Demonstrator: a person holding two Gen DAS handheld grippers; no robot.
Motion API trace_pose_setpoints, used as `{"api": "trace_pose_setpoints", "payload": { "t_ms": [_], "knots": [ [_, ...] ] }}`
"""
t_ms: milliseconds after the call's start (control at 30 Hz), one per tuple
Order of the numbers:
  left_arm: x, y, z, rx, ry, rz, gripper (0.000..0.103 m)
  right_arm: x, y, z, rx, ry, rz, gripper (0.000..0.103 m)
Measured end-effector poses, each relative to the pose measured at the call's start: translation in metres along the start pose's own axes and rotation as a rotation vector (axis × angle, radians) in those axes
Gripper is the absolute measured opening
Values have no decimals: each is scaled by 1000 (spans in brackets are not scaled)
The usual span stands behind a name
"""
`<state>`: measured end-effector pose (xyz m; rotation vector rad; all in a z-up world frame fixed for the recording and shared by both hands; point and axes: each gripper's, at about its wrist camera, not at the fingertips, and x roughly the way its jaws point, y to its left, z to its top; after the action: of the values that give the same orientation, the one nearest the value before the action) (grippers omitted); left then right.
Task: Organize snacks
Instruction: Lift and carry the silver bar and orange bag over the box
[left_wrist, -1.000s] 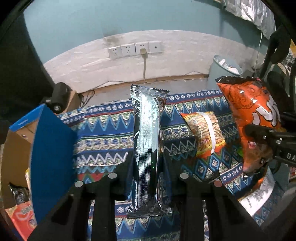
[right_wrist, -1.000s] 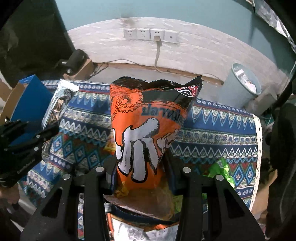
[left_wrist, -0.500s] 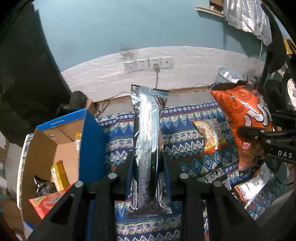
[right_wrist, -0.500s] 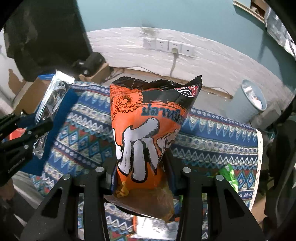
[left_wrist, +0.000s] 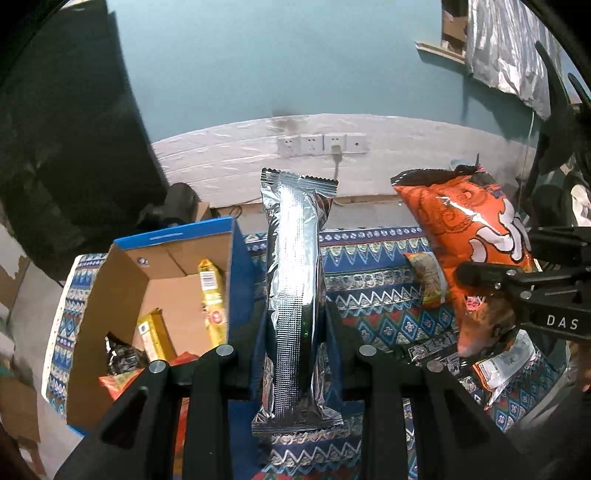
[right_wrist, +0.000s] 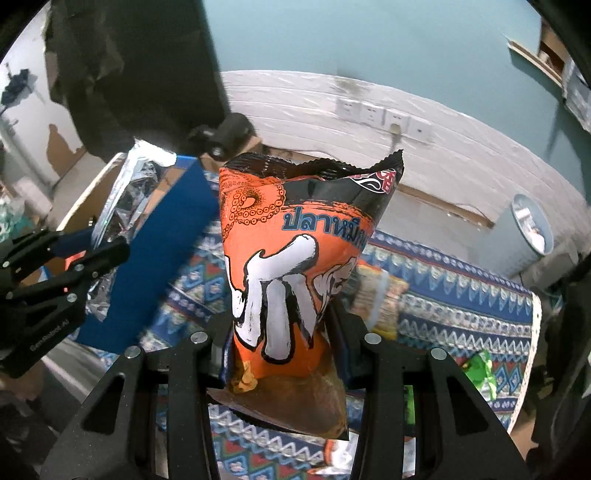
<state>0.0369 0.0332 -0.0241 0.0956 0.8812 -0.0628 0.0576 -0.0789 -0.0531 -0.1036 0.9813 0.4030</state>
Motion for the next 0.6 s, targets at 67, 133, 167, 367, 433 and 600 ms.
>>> {"api": "trace_pose_setpoints", "payload": {
  "t_ms": [67, 133, 167, 367, 433, 600],
  "knots": [
    [-3, 7, -1, -12, -2, 2, 29, 1, 9, 3, -10, -1, 14, 40],
    [-5, 15, -2, -24, -2, 7, 29, 2, 18, 7, -24, -3, 23, 40],
    [-6, 19, -3, -30, -3, 9, 29, 2, 22, 9, -30, -4, 27, 40],
    [-9, 47, -8, -80, -5, 30, 29, 8, 47, 25, -63, -9, 52, 40],
    [-10, 58, -10, -101, -5, 39, 29, 10, 57, 30, -74, -11, 61, 40],
    [-11, 85, -15, -143, 2, 63, 29, 16, 83, 44, -104, -16, 85, 40]
  ]
}}
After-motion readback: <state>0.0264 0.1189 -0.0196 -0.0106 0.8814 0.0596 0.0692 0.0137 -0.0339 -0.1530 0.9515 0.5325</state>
